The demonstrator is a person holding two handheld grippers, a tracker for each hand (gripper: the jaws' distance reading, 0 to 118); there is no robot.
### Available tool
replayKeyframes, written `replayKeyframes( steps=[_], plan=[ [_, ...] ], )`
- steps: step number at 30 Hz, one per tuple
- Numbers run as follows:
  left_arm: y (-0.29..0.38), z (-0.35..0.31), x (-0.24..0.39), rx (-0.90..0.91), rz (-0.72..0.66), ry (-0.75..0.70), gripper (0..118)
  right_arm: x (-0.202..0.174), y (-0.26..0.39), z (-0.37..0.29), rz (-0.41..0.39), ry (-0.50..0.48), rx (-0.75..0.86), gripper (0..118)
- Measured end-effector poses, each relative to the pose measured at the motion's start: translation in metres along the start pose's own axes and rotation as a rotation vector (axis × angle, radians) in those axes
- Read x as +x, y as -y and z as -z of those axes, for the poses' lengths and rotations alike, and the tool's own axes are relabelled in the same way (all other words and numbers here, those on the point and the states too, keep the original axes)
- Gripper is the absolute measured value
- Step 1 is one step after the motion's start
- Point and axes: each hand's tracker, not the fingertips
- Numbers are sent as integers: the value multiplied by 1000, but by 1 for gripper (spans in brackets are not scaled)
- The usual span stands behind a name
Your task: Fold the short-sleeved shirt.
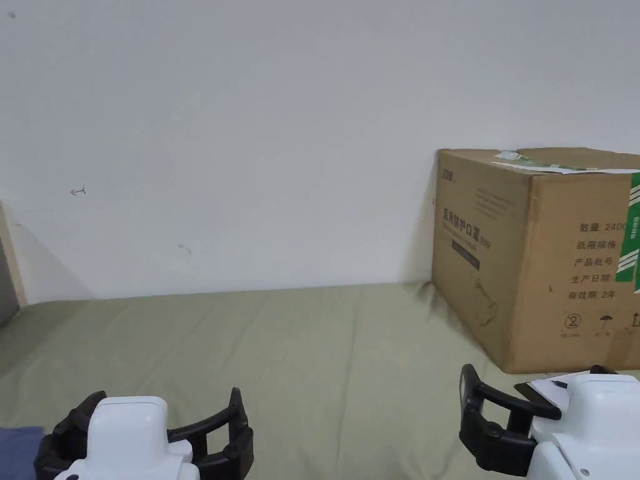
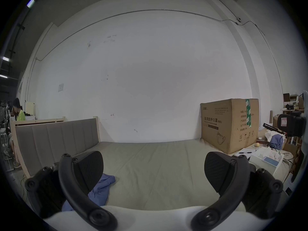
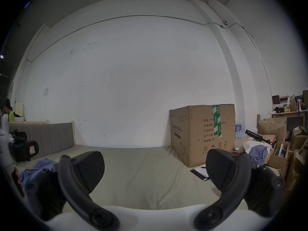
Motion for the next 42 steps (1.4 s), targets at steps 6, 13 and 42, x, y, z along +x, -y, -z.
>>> replayKeyframes(
  steps=[6,13,42],
  plan=[
    [1,2,-2,-7,-13,-13,118,0,1,2,14,2,-11,118],
    [-7,9,21,14,406,-120,118,20,15,7,437,19,-83,118],
    [19,-11,5,75,88,-57,118,-13,42,-15,-91,81,-24,118]
  ],
)
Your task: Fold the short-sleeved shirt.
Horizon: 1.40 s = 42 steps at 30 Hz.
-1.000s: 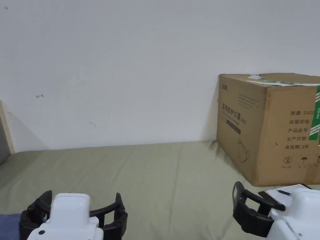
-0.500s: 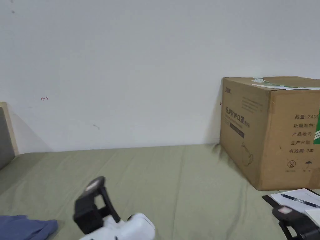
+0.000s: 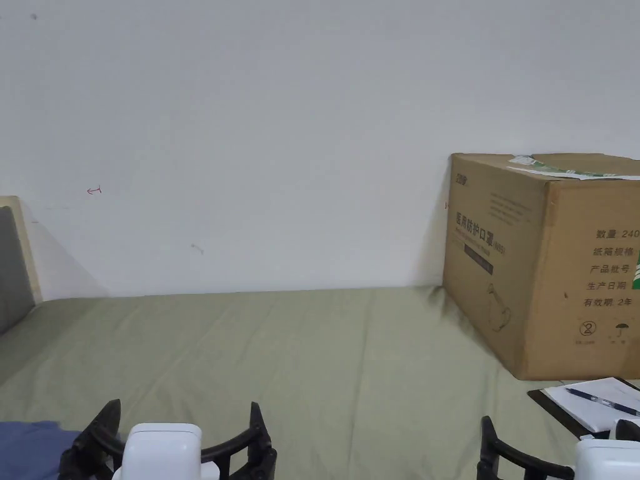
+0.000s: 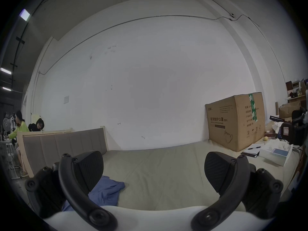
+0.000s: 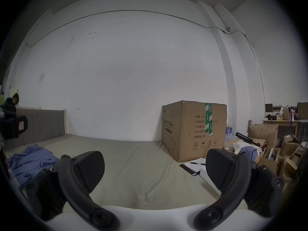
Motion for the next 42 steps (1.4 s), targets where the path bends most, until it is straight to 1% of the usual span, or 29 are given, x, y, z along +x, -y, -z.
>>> replayKeyframes(
  steps=[2,6,10,17,21,31,32,33,34,35,36,37,38,39,40,41,42],
  plan=[
    [0,-1,0,-1,-8,-5,118,3,-1,-1,5,-13,14,118],
    [-3,-3,-5,-5,-59,-12,118,-2,-6,-5,-27,-29,46,118],
    [-2,-2,-6,-34,-68,-16,118,-5,-11,-8,-17,-41,53,118],
    [1,0,-8,-79,-87,-16,118,-9,-20,-9,-31,-62,74,118],
    [-1,2,-11,-91,-119,-13,118,-9,-23,-9,-16,-63,76,118],
    [-7,1,-8,-81,-80,-10,117,-5,-23,-5,8,-49,49,118],
    [-7,1,-8,-80,-78,-11,116,-5,-23,-5,9,-50,46,118],
    [-8,0,-8,-75,-75,-15,106,-5,-23,-5,10,-58,44,116],
    [-9,-1,-8,-71,-71,-12,83,-6,-23,-5,10,-57,47,110],
    [-10,-1,-7,-69,-59,-5,43,-7,-23,-6,2,-47,55,85],
    [-12,0,-7,-82,-33,0,0,-9,-23,-5,-21,-31,62,44],
    [-12,3,-4,-103,9,-13,0,-11,-24,-5,-45,-10,58,2],
    [-11,4,0,-98,23,-37,0,-11,-22,-2,-55,-3,45,0],
    [-11,5,2,-95,22,-15,0,-7,-20,-1,-29,0,49,0],
    [-11,4,1,-90,23,3,0,-2,-19,1,21,-32,44,0],
    [-10,4,4,-86,27,1,0,-1,-20,2,51,-54,28,0],
    [-10,3,8,-80,32,-5,0,0,-19,3,48,-27,20,0]
  ],
)
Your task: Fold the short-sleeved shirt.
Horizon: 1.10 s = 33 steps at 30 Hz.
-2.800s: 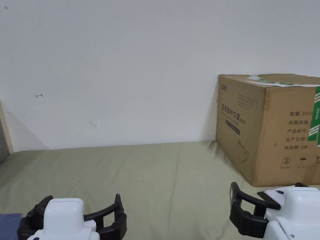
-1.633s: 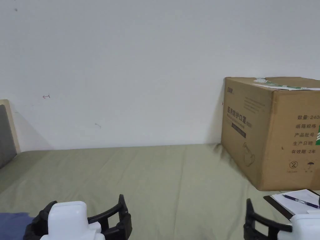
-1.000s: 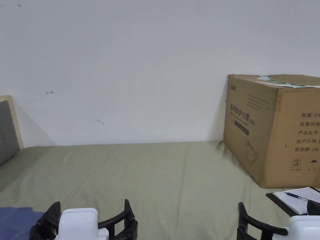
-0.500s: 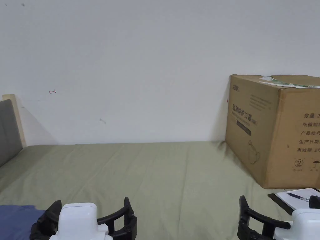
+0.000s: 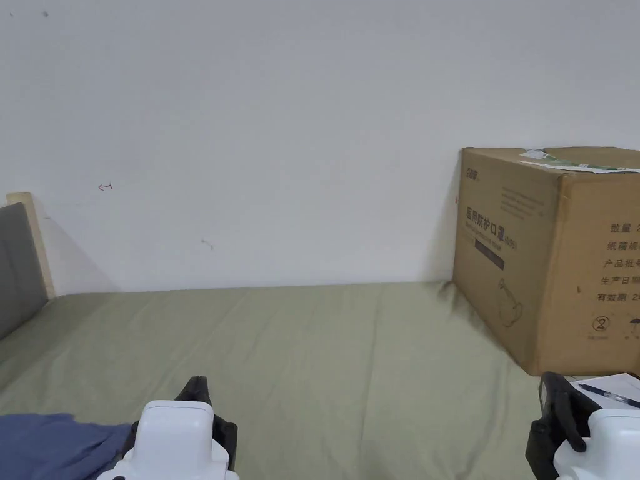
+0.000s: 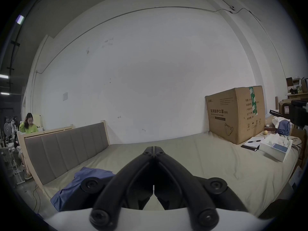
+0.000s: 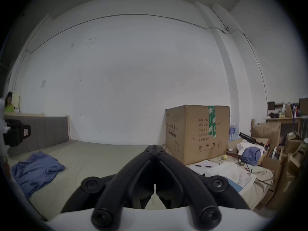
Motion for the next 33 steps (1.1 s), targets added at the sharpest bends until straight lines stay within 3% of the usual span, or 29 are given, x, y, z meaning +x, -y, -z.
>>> replayKeyframes(
  steps=[9,13,18,21,25,33],
  plan=[
    [3,3,-2,-25,-45,-9,0,-5,2,-2,-33,-14,-1,0],
    [5,-9,-30,-46,-64,-27,0,-30,0,5,-54,-67,4,0],
    [7,-41,-112,-63,24,-265,0,-112,-3,15,-15,-284,5,0],
    [9,-64,-154,-82,76,-429,0,-164,-5,12,56,-458,-17,0],
    [11,-90,-190,-97,34,-525,0,-215,-7,5,59,-614,-26,0],
    [33,-92,-208,-145,13,-587,0,-247,-6,5,26,-694,-12,0]
  ],
)
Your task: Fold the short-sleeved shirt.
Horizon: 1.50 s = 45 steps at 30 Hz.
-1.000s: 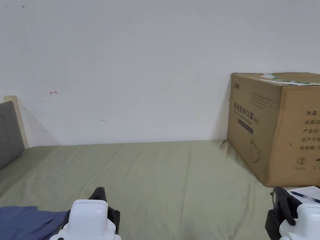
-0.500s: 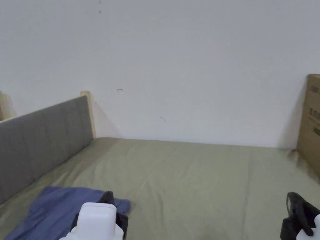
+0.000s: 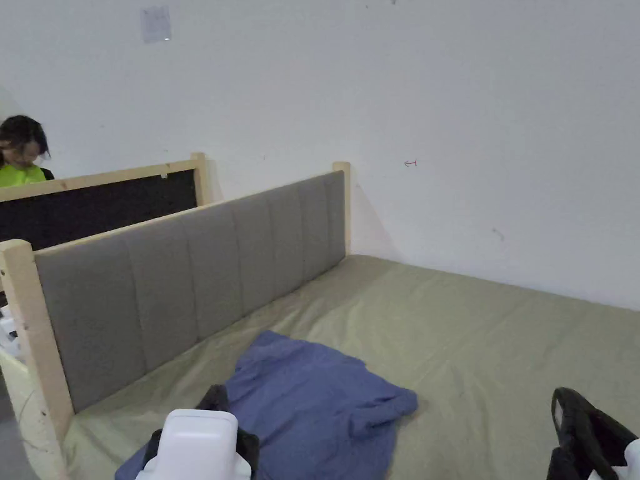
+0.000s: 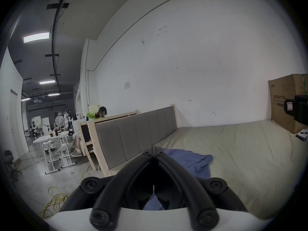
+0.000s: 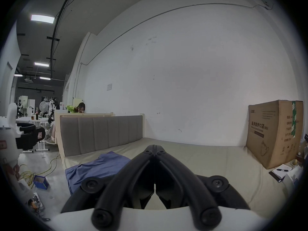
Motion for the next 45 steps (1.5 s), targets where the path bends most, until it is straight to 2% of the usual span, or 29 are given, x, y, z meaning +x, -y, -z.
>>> replayKeyframes(
  steps=[7,10,15,17,19,21,22,23,24,25,26,28,31,36,39,44,45],
  plan=[
    [9,28,4,-28,-5,22,0,7,6,17,-5,-2,-21,0],
    [3,71,1,-73,-35,95,0,13,3,21,-8,-16,-40,0],
    [8,223,-8,-457,-136,314,0,29,1,22,-20,-42,-81,0],
    [26,284,-3,-607,-161,345,0,36,5,22,-36,-51,-130,0],
    [49,330,8,-703,-36,312,0,44,11,21,-31,-34,-182,0],
    [75,365,19,-809,60,361,3,49,17,22,-10,-22,-238,0],
    [87,379,23,-867,91,363,14,54,22,23,2,-16,-262,0],
    [98,391,24,-915,76,364,38,56,24,25,10,-13,-280,0],
    [108,399,26,-944,57,363,82,58,27,27,15,-12,-294,0],
    [119,405,28,-971,46,355,109,60,29,29,18,-11,-305,0],
    [127,412,31,-975,33,336,118,61,31,32,14,-8,-317,0],
    [138,423,33,-929,19,319,116,62,34,35,9,-5,-338,0],
    [156,438,41,-973,30,292,116,63,40,40,14,-9,-369,0],
    [201,448,62,-1161,126,326,117,59,49,46,49,-26,-425,0],
    [204,443,53,-1098,-36,289,117,58,50,48,85,-53,-447,0],
    [195,433,57,-1094,6,267,115,58,49,48,91,-51,-445,0],
    [190,430,57,-1087,-3,274,107,59,48,47,97,-51,-445,0]
  ],
)
